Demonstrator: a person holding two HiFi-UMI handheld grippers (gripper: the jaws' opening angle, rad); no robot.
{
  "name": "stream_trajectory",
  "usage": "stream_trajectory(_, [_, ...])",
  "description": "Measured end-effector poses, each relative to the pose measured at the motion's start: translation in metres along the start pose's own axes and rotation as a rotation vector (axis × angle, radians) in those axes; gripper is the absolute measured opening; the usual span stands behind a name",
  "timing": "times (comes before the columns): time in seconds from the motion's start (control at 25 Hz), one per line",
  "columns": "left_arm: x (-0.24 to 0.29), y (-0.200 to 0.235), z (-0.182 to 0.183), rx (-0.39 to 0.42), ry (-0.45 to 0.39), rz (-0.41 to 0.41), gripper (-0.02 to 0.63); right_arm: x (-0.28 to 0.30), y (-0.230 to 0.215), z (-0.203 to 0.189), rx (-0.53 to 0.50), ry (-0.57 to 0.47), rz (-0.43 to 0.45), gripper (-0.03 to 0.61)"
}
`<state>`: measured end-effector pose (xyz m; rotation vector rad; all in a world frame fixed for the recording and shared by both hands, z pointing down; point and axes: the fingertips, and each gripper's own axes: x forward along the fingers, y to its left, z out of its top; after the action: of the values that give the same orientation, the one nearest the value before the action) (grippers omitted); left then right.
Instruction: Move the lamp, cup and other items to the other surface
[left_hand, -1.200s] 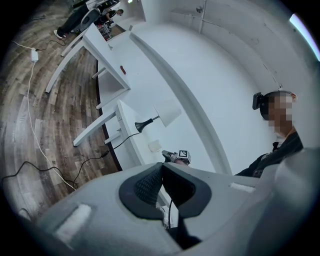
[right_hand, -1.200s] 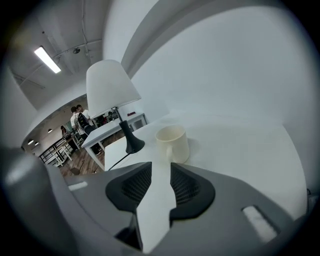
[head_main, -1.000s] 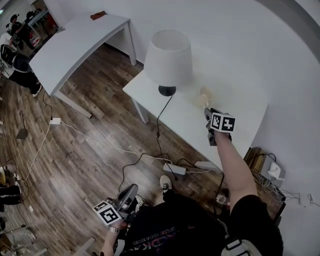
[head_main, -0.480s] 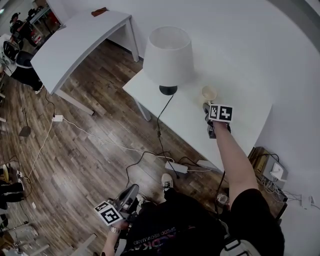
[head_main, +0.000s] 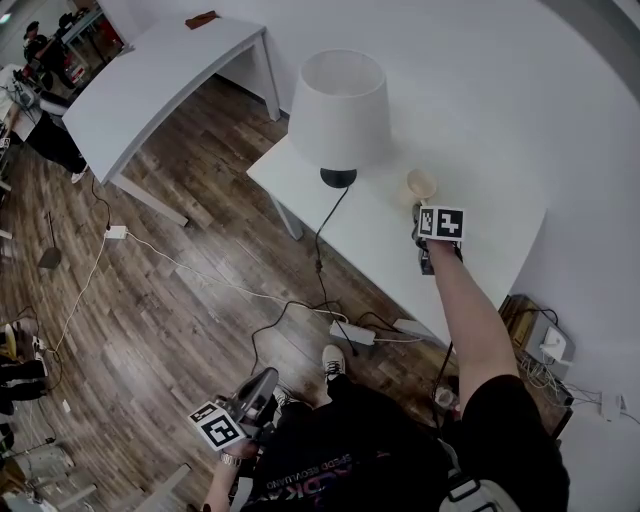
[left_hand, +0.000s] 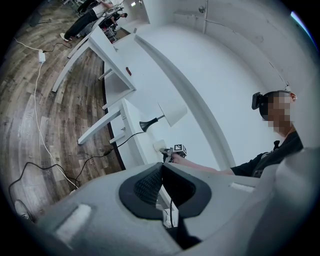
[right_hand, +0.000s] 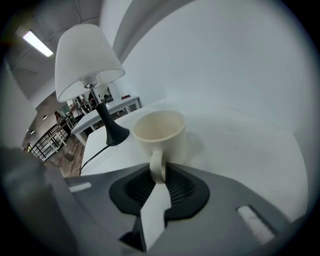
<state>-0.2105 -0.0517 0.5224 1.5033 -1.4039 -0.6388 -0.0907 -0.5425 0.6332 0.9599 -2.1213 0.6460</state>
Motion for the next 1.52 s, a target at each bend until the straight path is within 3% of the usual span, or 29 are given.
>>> stream_trajectory(0.4, [-0.001, 0.001, -0.002, -0.009, -0.001, 0.002, -0.003, -0.002, -0.001, 0.002, -0.044, -0.021, -0.022, 0.055])
stream_trajectory(1.2, [0.001, 0.007, 0.002, -0.022, 0.012, 0.001, -0.003, -0.021, -0.002, 0.016, -0.068, -0.178, -0.045, 0.049])
stream_trajectory(1.52, [0.002, 0.007, 0.003, -0.026, 0.024, -0.006, -0.003, -0.026, 0.002, 0.019, -0.067, -0.215, -0.011, 0.049])
